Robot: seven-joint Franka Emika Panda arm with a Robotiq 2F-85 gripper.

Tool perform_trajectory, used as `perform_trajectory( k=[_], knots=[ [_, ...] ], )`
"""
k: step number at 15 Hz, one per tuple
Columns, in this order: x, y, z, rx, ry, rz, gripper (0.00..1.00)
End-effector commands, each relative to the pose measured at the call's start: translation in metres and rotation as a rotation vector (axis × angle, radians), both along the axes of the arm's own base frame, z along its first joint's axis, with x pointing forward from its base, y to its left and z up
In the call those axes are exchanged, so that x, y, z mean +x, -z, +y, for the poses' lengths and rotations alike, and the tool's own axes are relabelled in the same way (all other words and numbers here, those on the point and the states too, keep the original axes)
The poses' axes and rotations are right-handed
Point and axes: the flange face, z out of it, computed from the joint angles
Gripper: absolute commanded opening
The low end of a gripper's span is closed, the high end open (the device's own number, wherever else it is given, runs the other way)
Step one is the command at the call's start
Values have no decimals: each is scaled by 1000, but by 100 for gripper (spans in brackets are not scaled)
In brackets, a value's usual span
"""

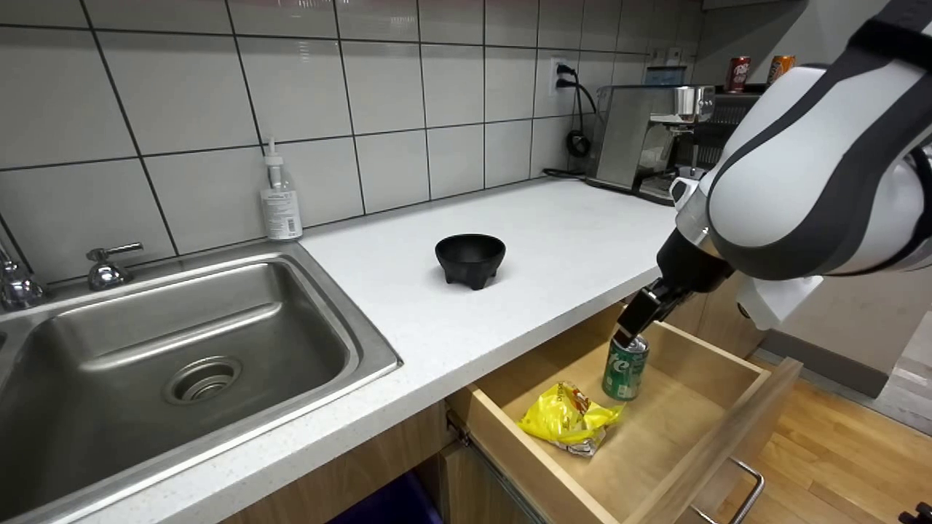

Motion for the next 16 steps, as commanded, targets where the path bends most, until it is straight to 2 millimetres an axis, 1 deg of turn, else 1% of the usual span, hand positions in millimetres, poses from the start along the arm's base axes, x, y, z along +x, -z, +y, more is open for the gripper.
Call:
perform_trajectory(
  k=[1,2,7,9,10,11,12,13,14,15,16],
  knots=[
    [-19,-10,13,15,43,-13,100],
    [-24,-10,17,18,45,-9,100],
    [-50,-5,25,19,46,37,100],
    [-58,-3,25,16,41,58,100],
    [-59,-4,27,24,36,71,100],
    [-57,-4,26,26,34,76,100],
    [-51,-6,26,35,29,83,100],
    [-51,-8,28,40,28,87,100],
    [-52,-10,30,53,26,98,100],
    [-58,-13,34,64,25,111,100],
    [-60,-16,35,77,22,121,100]
  ],
)
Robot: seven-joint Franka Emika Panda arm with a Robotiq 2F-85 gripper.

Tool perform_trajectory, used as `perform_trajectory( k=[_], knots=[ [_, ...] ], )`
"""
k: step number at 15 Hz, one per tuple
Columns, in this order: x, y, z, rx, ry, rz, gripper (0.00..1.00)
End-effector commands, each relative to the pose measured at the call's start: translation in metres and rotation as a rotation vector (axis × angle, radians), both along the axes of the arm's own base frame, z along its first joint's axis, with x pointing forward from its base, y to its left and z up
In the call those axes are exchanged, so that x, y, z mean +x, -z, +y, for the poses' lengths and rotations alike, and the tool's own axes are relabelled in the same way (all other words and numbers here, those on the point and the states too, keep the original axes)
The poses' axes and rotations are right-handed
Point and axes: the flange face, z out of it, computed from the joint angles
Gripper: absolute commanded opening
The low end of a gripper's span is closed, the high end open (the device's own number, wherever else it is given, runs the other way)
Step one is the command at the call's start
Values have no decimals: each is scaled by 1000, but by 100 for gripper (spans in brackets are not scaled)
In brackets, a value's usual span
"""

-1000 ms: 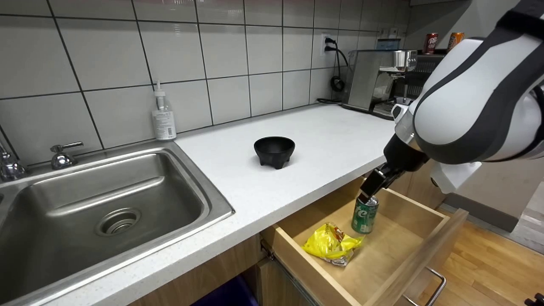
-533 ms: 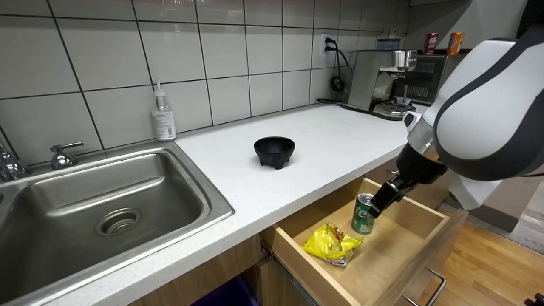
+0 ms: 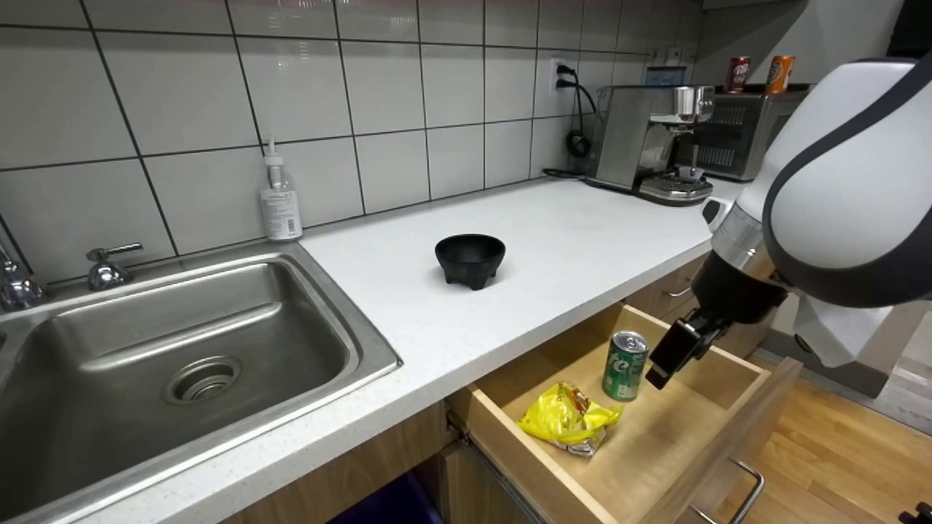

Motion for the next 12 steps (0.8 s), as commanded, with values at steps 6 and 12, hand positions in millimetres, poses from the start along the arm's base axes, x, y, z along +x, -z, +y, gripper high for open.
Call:
perform_trajectory(
  k=[6,12],
  knots=[
    [-13,-22,9,83,-27,82,100],
    [-10,-18,5,60,-12,98,100]
  ],
)
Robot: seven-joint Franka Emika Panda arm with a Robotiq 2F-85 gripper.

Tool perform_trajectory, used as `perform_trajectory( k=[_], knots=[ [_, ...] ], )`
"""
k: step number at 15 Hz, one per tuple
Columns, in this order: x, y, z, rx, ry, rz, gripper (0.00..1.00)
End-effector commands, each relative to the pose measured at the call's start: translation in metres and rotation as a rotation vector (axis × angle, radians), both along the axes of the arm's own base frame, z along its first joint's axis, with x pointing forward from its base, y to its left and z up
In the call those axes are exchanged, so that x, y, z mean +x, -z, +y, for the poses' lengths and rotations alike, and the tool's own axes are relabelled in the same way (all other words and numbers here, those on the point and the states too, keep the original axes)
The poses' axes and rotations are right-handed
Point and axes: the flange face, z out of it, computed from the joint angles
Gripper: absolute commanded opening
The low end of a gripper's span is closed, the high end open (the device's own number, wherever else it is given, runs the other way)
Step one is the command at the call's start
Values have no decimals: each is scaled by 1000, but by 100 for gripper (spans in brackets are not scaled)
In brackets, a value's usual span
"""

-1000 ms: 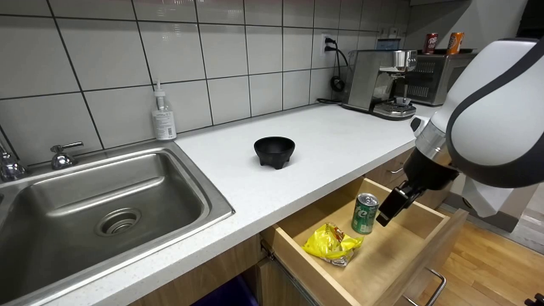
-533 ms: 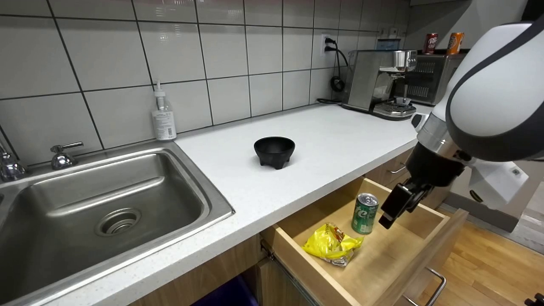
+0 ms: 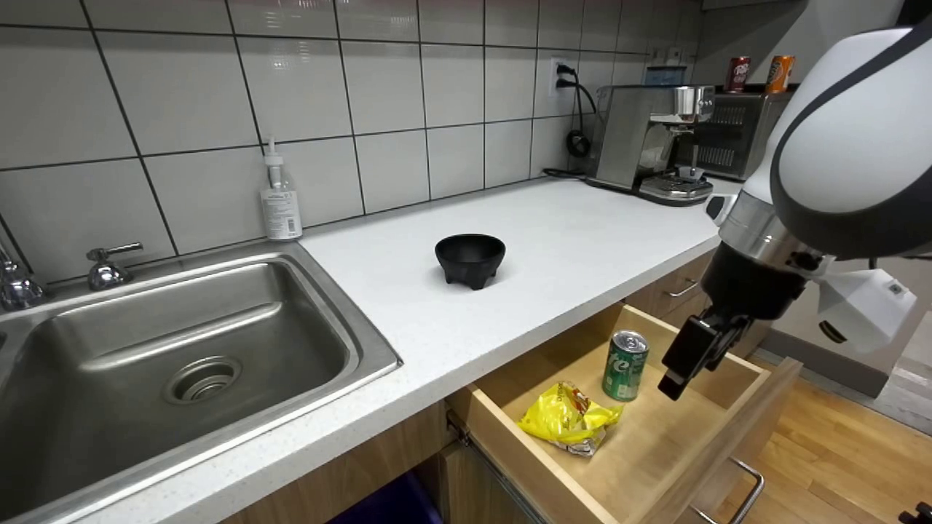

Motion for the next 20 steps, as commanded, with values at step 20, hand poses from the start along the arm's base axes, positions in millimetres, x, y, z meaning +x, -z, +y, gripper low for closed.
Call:
perform_trajectory(
  k=[20],
  knots=[
    [-3,9,-1,10,17,24,100]
  ],
)
